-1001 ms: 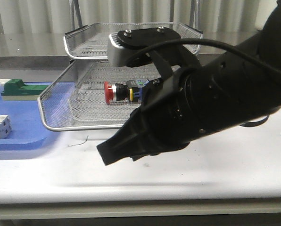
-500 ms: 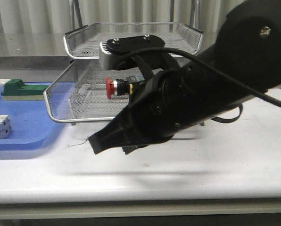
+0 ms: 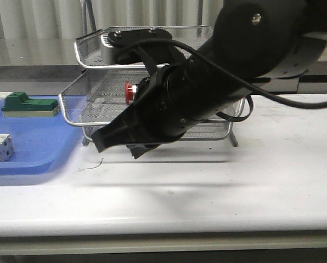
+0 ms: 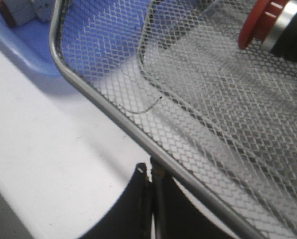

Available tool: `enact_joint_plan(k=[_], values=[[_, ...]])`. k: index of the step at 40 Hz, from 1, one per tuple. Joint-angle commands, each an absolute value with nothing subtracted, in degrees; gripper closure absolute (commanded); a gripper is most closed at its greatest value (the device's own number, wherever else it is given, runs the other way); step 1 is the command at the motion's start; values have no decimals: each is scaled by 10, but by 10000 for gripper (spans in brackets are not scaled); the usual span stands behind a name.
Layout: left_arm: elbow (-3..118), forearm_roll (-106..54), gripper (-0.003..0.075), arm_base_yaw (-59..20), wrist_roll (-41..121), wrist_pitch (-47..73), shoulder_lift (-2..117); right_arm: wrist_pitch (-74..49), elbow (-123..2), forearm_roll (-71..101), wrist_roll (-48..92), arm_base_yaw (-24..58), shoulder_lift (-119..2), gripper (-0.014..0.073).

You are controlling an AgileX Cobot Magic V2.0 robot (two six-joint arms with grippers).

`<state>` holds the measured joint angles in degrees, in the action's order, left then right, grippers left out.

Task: Place button on rack with both arms
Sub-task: 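Push the middle tray back into the rack with the right gripper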

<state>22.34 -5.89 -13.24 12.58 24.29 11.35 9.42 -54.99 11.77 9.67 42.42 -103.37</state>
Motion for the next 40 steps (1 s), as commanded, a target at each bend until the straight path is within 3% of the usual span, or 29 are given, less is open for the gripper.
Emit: enact_joint_plan(k=[1,13,25,40], values=[[239,-65,739,-132,120,196,118,130,-585,108,102,404,-1009,653],[239,-65,739,-132,120,196,118,103,-627,82,102,363,-1024,653],[239,-65,739,-132,120,196,118,46,-629,82,101,392,-994,653],[239,-65,739,-132,120,196,118,-213,-630,93,101,394,-837,653]])
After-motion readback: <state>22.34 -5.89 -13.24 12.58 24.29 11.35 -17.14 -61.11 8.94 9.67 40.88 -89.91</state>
